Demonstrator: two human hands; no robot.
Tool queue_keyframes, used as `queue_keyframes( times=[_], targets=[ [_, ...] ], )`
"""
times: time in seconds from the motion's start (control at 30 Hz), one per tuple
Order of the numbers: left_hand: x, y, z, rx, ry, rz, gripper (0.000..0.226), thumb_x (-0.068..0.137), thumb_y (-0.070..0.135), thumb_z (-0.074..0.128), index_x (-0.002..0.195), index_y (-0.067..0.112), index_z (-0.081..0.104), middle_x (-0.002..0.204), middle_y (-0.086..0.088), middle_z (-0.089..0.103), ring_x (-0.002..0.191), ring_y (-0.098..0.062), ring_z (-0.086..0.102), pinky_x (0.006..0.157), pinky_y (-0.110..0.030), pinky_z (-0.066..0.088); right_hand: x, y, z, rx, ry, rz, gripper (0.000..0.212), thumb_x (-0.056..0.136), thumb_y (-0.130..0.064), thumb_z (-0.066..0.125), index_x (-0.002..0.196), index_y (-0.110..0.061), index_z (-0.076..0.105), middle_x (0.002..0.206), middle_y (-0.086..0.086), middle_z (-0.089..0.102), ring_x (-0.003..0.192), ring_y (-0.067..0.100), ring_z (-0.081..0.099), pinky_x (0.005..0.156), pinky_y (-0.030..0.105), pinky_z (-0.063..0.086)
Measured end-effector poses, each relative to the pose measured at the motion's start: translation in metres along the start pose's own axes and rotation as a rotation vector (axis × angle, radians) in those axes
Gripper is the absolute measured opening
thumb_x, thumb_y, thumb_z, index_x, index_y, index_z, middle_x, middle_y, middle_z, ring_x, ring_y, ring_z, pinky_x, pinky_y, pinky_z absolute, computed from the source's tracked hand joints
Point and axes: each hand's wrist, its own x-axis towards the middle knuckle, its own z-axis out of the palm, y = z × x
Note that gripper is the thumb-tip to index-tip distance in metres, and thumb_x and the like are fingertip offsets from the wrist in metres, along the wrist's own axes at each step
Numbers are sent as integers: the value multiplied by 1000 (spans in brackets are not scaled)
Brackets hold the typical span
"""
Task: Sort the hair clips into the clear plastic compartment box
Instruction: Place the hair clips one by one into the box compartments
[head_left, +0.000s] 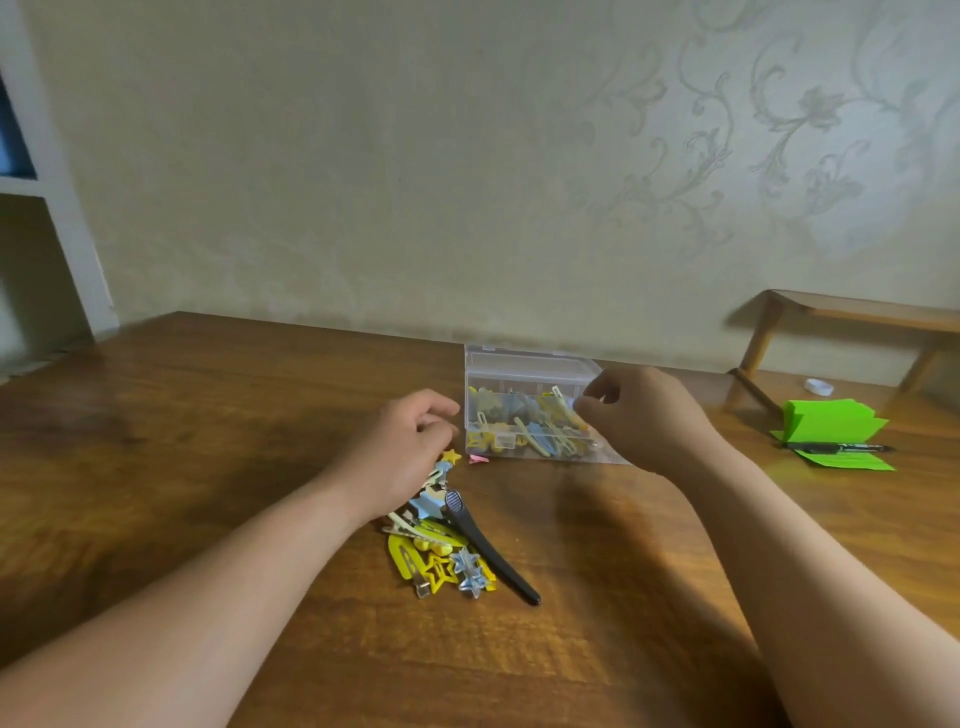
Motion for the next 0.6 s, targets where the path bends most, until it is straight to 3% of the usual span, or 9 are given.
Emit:
queue_keyframes(
  times=[0.1, 0.2, 0.37, 0.47, 0.6],
  targets=[
    [0, 0, -1, 6, 18, 4, 35, 107, 24, 49, 138, 31, 65, 128, 10, 71, 117, -9, 65, 104, -40, 53, -11, -26, 2, 85, 44, -162, 11, 98, -28, 63, 96, -30, 74, 88, -17, 70, 81, 3, 63, 69, 31, 55],
    [-1, 2, -1, -18, 22, 2, 31, 108, 25, 47, 133, 33, 65, 121, 11, 70, 108, -12, 68, 93, -47, 62, -25, -51, 10, 43, -101, -288, 16, 98, -26, 62, 85, -33, 68, 82, -19, 67, 77, 2, 61, 64, 17, 46],
    [-1, 2, -2, -41, 9, 18, 35, 111, 25, 43, 139, 37, 60, 124, 13, 64, 89, -20, 72, 78, -40, 63, -30, -61, 34, -48, -156, -308, 20, 100, -31, 61, 104, -34, 80, 98, -13, 77, 91, 12, 69, 77, 31, 57],
    [0, 3, -2, -9, -30, 68, 43, 111, 22, 41, 144, 44, 57, 124, 17, 64, 84, -10, 67, 72, -31, 57, -31, -64, 41, -92, -139, -326, 24, 101, -31, 59, 114, -37, 79, 105, -10, 79, 97, 17, 71, 81, 35, 60],
    [2, -1, 0, 19, -52, 84, 48, 112, 18, 39, 145, 45, 62, 134, 10, 60, 111, -14, 64, 97, -37, 53, -34, -73, 48, -240, -109, -399, 32, 104, -31, 51, 125, -38, 74, 114, -5, 77, 102, 22, 71, 74, 32, 54]
  ],
)
